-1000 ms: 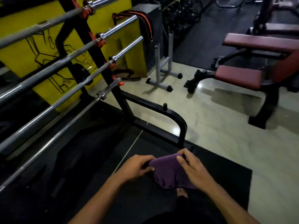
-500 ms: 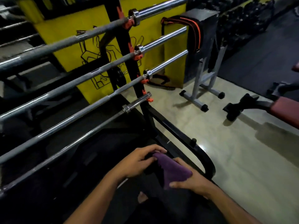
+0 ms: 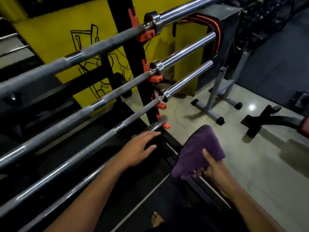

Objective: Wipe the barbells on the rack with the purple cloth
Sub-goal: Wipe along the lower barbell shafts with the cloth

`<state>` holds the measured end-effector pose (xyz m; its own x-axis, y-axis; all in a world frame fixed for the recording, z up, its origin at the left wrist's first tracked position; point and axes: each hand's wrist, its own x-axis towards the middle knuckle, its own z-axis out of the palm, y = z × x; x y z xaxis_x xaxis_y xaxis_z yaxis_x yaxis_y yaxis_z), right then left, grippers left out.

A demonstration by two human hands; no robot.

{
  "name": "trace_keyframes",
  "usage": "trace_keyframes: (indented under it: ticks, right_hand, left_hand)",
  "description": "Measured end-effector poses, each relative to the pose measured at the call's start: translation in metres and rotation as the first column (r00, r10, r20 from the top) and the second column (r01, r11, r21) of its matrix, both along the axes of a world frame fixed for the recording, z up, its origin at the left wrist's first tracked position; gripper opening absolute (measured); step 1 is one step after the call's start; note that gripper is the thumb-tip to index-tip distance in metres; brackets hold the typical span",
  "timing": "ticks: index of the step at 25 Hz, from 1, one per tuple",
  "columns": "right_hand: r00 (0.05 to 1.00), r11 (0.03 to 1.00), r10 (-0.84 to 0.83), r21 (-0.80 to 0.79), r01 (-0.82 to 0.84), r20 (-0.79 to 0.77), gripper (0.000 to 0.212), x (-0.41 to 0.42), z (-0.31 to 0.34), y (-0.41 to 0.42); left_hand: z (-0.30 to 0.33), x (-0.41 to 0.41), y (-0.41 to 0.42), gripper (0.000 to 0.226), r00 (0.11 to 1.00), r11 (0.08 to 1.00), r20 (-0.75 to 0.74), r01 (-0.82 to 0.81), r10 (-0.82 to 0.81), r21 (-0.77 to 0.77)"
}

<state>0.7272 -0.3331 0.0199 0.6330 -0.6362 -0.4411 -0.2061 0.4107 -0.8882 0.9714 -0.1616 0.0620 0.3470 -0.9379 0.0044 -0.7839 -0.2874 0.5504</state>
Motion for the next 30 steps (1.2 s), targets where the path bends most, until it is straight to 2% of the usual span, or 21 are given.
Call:
trace_keyframes:
  ticks: [2,3,6,8,13,16,19,21,23,24,25,27,28,30]
  right_hand:
    - [0.998,0.998,-0.056,-0.036,0.055,-0.017,0.055,0.021,0.008,-0.034]
    - [0.996,0.994,-0.08,-0.075,0.077,-0.032,0.05,0.031,0.01,-0.051]
    - [0.993,0.967,-0.105,-0.24,0.091,-0.047,0.053,0.062,0.018,-0.102]
    - [0.981,0.93,-0.19,-0.329,0.166,-0.042,0.053,0.087,0.022,-0.143]
    - [0.916,0.826,-0.4,-0.439,0.353,-0.015,0.049,0.148,0.021,-0.251]
    - [0.901,0.807,-0.433,-0.446,0.388,0.001,0.045,0.186,0.013,-0.314]
    - [0.909,0.795,-0.416,-0.481,0.371,0.014,0.053,0.227,0.005,-0.371]
    - [0.935,0.748,-0.354,-0.592,0.3,0.027,0.051,0.255,0.004,-0.4]
    - [0.968,0.671,-0.249,-0.728,0.141,-0.042,0.047,0.29,0.003,-0.423]
    - [0.969,0.585,-0.191,-0.811,-0.015,-0.155,0.048,0.309,-0.007,-0.435]
    - [0.947,0.461,-0.159,-0.869,-0.18,-0.28,0.051,0.33,-0.016,-0.446]
    - [0.861,0.281,-0.123,-0.849,-0.447,-0.494,0.057,0.363,-0.049,-0.474]
    - [0.852,0.254,-0.097,-0.84,-0.479,-0.515,0.056,0.372,-0.059,-0.486]
    - [0.884,0.245,-0.052,-0.864,-0.44,-0.465,0.049,0.375,-0.067,-0.503]
  left_hand:
    - [0.019,0.029,-0.035,0.05,0.998,0.999,0.062,0.03,-0.027,-0.039]
    - [0.029,0.044,-0.054,0.049,0.995,0.996,0.088,0.05,-0.043,-0.073]
    - [0.056,0.085,-0.109,0.05,0.975,0.991,0.209,0.1,-0.079,-0.093]
    - [0.069,0.114,-0.154,0.051,0.956,0.983,0.266,0.158,-0.127,-0.098]
    - [0.109,0.175,-0.272,0.058,0.893,0.965,0.395,0.257,-0.217,-0.05]
    - [0.105,0.204,-0.345,0.07,0.889,0.973,0.396,0.211,-0.23,0.092]
    - [0.08,0.227,-0.395,0.072,0.904,0.966,0.352,0.189,-0.242,0.178]
    - [0.066,0.232,-0.403,0.067,0.907,0.971,0.354,0.189,-0.229,0.144]
    - [0.06,0.235,-0.407,0.063,0.896,0.974,0.383,0.217,-0.225,0.064]
    - [0.058,0.236,-0.408,0.062,0.89,0.973,0.397,0.225,-0.226,0.05]
    - [0.059,0.234,-0.407,0.063,0.891,0.976,0.401,0.209,-0.213,0.055]
    - [0.057,0.235,-0.406,0.064,0.897,0.978,0.39,0.197,-0.207,0.066]
    - [0.058,0.234,-0.407,0.064,0.898,0.977,0.386,0.202,-0.213,0.069]
    - [0.06,0.234,-0.408,0.063,0.884,0.973,0.409,0.221,-0.228,0.063]
